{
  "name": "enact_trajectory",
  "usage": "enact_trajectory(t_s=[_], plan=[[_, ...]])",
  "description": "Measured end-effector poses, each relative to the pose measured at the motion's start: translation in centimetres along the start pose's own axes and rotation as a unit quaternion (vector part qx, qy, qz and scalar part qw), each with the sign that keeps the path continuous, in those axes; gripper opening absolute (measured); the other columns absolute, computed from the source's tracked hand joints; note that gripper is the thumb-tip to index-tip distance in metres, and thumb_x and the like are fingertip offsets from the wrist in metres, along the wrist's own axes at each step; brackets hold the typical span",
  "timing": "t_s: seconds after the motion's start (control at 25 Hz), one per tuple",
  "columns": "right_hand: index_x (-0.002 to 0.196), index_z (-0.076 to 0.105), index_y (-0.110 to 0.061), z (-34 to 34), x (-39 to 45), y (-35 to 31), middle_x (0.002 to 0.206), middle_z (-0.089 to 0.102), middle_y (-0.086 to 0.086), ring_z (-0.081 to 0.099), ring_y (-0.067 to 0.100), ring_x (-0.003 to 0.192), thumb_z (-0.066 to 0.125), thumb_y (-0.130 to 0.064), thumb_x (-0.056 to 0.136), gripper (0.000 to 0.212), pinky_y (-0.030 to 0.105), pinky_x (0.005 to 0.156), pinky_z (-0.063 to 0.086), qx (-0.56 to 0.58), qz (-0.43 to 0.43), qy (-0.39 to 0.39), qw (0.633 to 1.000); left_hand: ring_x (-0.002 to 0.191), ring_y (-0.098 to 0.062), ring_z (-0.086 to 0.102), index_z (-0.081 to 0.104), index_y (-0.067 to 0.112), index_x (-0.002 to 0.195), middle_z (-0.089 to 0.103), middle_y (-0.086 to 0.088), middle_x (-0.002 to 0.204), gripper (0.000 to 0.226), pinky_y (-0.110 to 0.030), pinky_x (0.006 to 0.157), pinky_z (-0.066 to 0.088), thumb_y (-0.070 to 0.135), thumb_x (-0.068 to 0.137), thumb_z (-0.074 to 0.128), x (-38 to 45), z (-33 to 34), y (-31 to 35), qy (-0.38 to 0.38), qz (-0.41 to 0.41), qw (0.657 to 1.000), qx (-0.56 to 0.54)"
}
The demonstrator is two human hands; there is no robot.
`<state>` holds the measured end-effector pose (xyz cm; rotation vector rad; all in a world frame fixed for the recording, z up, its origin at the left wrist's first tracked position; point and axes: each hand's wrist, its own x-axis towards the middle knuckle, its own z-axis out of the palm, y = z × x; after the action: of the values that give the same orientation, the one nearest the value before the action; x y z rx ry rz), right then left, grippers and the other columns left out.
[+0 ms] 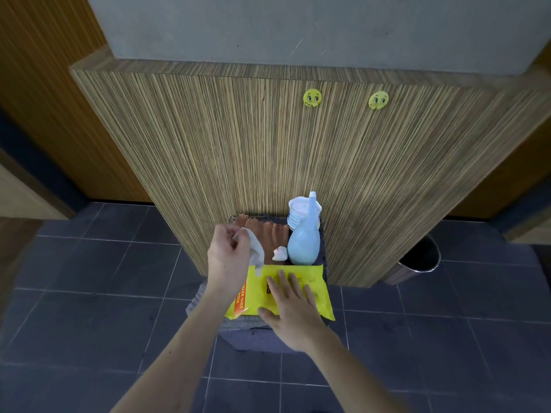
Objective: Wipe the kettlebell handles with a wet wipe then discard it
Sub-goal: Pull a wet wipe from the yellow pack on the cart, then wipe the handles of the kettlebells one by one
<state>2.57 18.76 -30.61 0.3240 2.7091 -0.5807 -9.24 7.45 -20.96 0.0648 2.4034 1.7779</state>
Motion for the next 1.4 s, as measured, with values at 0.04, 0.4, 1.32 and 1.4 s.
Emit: enact_trajectory(t_s=[0.04,0.4,1.32,1.4], plan=[[0.168,-0.005,-0.031,-1.2,-0.4,0.2,0.175,-0.018,-0.002,-0.020,0.024,0.161,0.004,-0.078,0.091,0.091,0.050,0.131,-0.008,0.036,0.011,0.007,0.999,0.062,-0.004,0.056,0.060,0.019,0.098,0.066,0.000,0.078,0.009,-0.025,0.059,0.043,0.026,0.104,0.058,-0.4,0.4,0.6,-0.008,0.003,1.000,0.003],[0.156,0.041,-0.024,-15.2,-13.9,6.1,0.162,0.042,-0.005,0.034,0.018,0.154,0.036,-0.078,0.086,0.088,0.045,0.125,0.030,0.186,0.090,0.258,0.944,0.053,-0.006,0.054,0.064,0.009,0.093,0.062,-0.007,0.060,0.012,-0.025,0.060,0.045,0.017,0.102,0.062,-9.3,7.3,14.1,-0.154,0.085,0.984,-0.020],[0.105,0.082,-0.028,-26.6,-85.9,37.0,0.124,0.074,-0.007,0.059,0.015,0.129,0.062,-0.057,0.093,0.037,0.034,0.105,0.048,0.028,0.407,0.465,0.785,0.053,-0.013,0.057,0.070,0.009,0.089,0.064,-0.002,0.065,0.032,-0.028,0.047,0.047,0.029,0.079,0.092,-70.5,45.5,44.0,-0.668,0.212,0.713,0.021],[0.110,0.080,-0.028,-24.6,-89.9,39.8,0.124,0.073,-0.010,0.059,0.014,0.128,0.063,-0.054,0.096,0.034,0.038,0.103,0.050,0.022,0.451,0.468,0.760,0.052,-0.015,0.060,0.071,0.003,0.088,0.066,-0.005,0.065,0.029,-0.030,0.051,0.050,0.021,0.078,0.092,-73.4,49.1,43.5,-0.690,0.204,0.693,0.050]])
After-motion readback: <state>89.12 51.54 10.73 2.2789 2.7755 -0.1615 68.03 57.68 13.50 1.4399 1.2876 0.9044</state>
